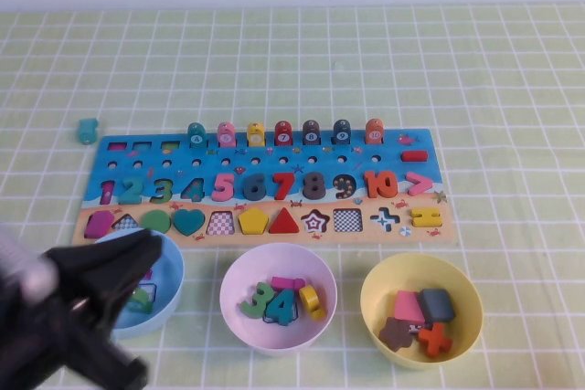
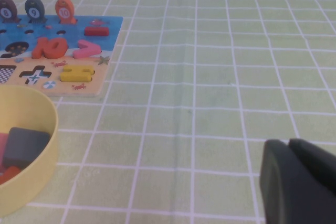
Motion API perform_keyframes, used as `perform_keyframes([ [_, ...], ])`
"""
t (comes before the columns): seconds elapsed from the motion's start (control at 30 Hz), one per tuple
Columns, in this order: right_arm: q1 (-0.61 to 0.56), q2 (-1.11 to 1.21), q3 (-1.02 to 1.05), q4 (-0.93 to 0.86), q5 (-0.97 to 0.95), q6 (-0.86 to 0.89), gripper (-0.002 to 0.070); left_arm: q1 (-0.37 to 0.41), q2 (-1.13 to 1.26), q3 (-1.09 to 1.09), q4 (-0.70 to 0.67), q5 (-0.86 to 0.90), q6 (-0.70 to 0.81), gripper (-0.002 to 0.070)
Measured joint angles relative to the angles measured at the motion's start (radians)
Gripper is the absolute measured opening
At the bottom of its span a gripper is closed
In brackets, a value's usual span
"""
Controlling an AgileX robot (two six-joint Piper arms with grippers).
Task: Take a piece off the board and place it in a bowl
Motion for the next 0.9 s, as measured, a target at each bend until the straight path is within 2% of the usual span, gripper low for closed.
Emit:
perform_keyframes([
  [0.27,0.000,0.000,0.000,0.000,0.000,0.000,-0.0017,0.000,-0.243,0.078,0.002,0.003,0.004,-0.0001],
  [0.5,0.000,0.000,0.000,0.000,0.000,0.000,-0.0017,0.003,-0.300,0.080,0.044,0.096,0.040,-0.0001],
  [0.6,0.000,0.000,0.000,0.000,0.000,0.000,-0.0017,0.024,-0.312,0.112,0.060,0.074,0.037,-0.0002],
  [0.7,0.000,0.000,0.000,0.000,0.000,0.000,-0.0017,0.076,-0.317,0.186,0.075,-0.014,0.035,-0.0002],
  [0.9,0.000,0.000,0.000,0.000,0.000,0.000,-0.0017,0.243,-0.385,0.345,0.082,-0.170,-0.020,-0.0002],
])
